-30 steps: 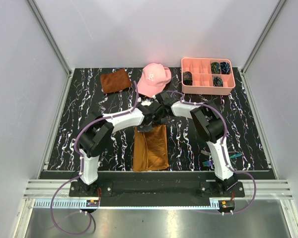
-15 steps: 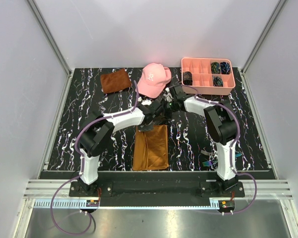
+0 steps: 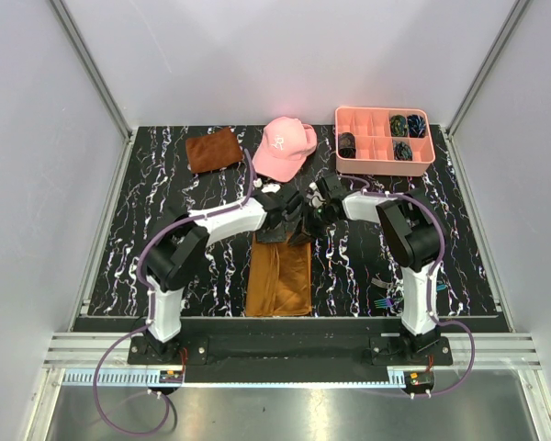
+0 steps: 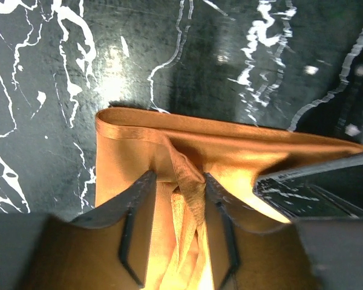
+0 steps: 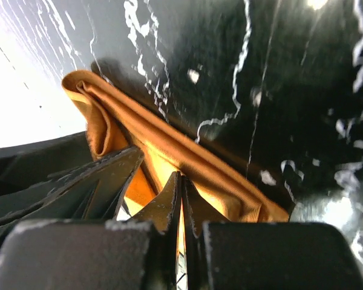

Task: Fold the napkin into a case and place the utensils inside
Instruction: Fold the lower triangle-folded napkin at the center of the board, then smooth out the 2/3-rectangle-folded napkin at the center of the board.

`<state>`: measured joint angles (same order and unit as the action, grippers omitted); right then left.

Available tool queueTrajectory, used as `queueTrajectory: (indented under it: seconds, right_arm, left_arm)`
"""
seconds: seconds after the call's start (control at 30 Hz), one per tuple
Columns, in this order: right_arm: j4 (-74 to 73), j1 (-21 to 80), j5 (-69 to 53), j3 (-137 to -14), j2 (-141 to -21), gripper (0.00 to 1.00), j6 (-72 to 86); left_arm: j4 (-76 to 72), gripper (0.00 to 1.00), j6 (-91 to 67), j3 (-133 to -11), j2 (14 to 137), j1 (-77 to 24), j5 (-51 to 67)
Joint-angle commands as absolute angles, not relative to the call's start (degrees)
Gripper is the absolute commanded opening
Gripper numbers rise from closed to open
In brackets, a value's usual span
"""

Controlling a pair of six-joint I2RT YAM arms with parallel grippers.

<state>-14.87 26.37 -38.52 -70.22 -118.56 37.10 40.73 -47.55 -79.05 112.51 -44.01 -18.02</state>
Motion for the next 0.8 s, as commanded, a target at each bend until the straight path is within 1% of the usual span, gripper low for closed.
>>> queueTrajectory:
  seconds: [0.0,0.17,0.3,0.33,0.43,0.47,0.5,0.57,0.6,0.63,0.77]
  right_arm:
    - [-14.1,26.8,-37.7,-69.7,-113.4,0.03,35.1]
    - [-14.8,26.8,-36.8,-69.5,-111.4,0.03,33.9]
    - [-15.9,26.8,-37.2,-69.7,-110.8,0.04,33.0]
    - [-16.1,26.9,-37.8,-69.7,-110.7,0.05,32.9]
    - [-16.7,28.0,-37.4,-69.7,-110.2,0.23,32.4]
    - [-16.8,29.1,-37.1,-69.7,-110.0,0.31,32.3]
    - [-17.1,29.5,-37.0,-70.0,-110.2,0.34,32.3]
    - [-17.0,30.8,-36.7,-70.1,-110.4,0.37,32.5]
    - [-17.0,31.1,-36.5,-70.1,-110.6,0.38,32.7]
    - [-17.0,31.3,-35.9,-70.1,-110.7,0.39,32.7]
    - [-16.8,31.6,-35.2,-70.2,-111.6,0.41,33.0]
  left_arm:
    - [37.7,0.46,-47.6,-78.5,105.1,-43.6,-14.6]
    - [35.6,0.60,-46.1,-77.6,100.7,-42.9,-8.7]
    - [34.4,0.61,-44.0,-74.6,96.6,-42.0,-4.7]
    - [34.1,0.61,-43.2,-73.5,93.9,-42.0,-4.4]
    - [32.9,0.59,-39.3,-67.0,87.9,-42.0,-1.5]
    - [32.7,0.58,-38.4,-65.3,86.7,-42.0,1.1]
    - [32.3,0.56,-37.6,-61.6,84.0,-42.0,2.2]
    - [27.9,0.52,-38.1,-57.2,81.5,-42.0,5.4]
    - [25.8,0.52,-38.9,-53.3,79.9,-42.0,6.5]
    - [22.7,0.52,-39.5,-52.1,79.6,-42.0,7.8]
    - [21.4,0.51,-40.2,-52.8,82.7,-42.0,5.6]
